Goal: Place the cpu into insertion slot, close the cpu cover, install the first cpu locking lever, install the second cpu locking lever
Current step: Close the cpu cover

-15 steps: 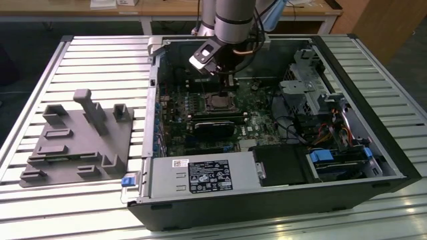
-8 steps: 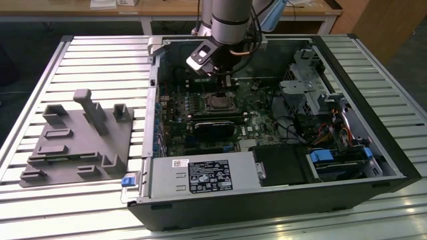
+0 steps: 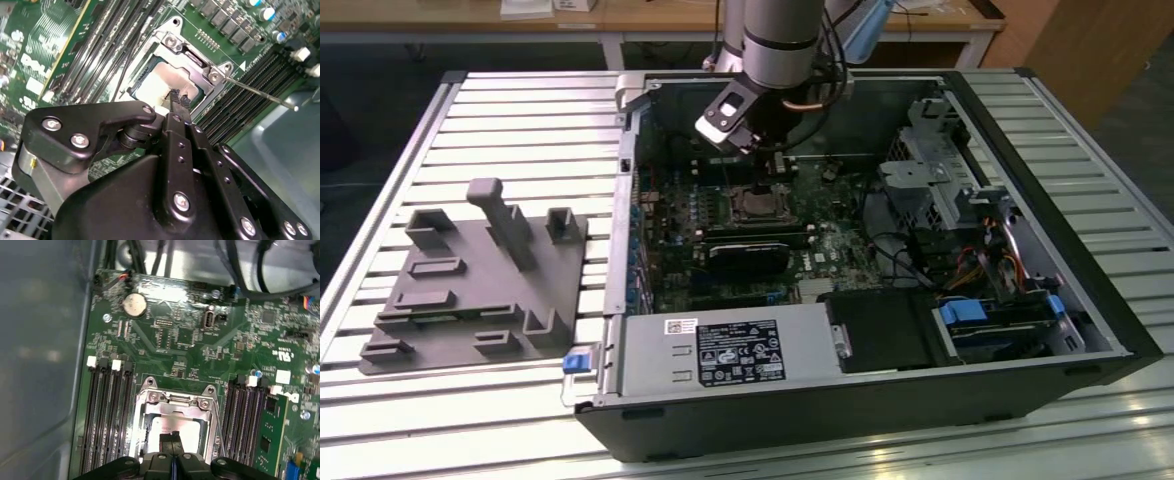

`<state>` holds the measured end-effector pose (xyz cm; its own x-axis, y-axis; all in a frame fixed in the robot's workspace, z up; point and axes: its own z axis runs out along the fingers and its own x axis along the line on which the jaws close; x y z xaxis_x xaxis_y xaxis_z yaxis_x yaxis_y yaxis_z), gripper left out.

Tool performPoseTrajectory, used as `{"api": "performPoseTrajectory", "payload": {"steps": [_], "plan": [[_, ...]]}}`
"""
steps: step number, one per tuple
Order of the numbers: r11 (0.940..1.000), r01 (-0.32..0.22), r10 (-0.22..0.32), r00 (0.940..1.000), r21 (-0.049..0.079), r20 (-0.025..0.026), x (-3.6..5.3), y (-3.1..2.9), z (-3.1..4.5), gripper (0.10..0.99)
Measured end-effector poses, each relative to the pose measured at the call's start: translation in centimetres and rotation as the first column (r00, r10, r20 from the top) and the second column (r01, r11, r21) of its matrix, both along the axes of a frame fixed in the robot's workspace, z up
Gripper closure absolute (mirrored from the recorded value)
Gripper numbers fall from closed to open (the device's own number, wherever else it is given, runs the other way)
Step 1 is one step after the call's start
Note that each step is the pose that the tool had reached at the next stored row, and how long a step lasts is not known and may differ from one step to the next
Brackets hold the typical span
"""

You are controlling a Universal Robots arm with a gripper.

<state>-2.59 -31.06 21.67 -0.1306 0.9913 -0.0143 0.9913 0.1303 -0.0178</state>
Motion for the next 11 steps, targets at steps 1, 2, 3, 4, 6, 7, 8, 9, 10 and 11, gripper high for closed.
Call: {"api": "performPoseTrajectory", "payload": {"steps": [1,2,3,4,6,7,8,9,10,11], "plan": [[0.9998,-0.018,0.018,0.9998,0.000,0.0000,0.00,0.00,0.00,0.980],[0.9993,-0.037,0.037,0.9993,0.000,-0.0001,0.00,0.00,0.00,0.980],[0.9985,-0.054,0.054,0.9985,0.000,0.0000,0.00,0.00,0.00,0.980],[0.9975,-0.070,0.070,0.9975,0.000,0.0000,0.00,0.00,0.00,0.980],[0.9946,-0.103,0.103,0.9946,0.000,-0.0001,0.00,0.00,0.00,0.980],[0.9929,-0.119,0.119,0.9929,0.000,-0.0001,0.00,0.00,0.00,0.980],[0.9911,-0.133,0.133,0.9911,0.000,-0.0001,0.00,0.00,0.00,0.980],[0.9889,-0.148,0.148,0.9889,0.000,-0.0001,0.00,0.00,0.00,0.980],[0.9865,-0.164,0.164,0.9865,0.000,0.0000,0.00,0.00,0.00,0.980],[0.9834,-0.181,0.181,0.9834,0.000,0.0000,0.00,0.00,0.00,0.980]]}}
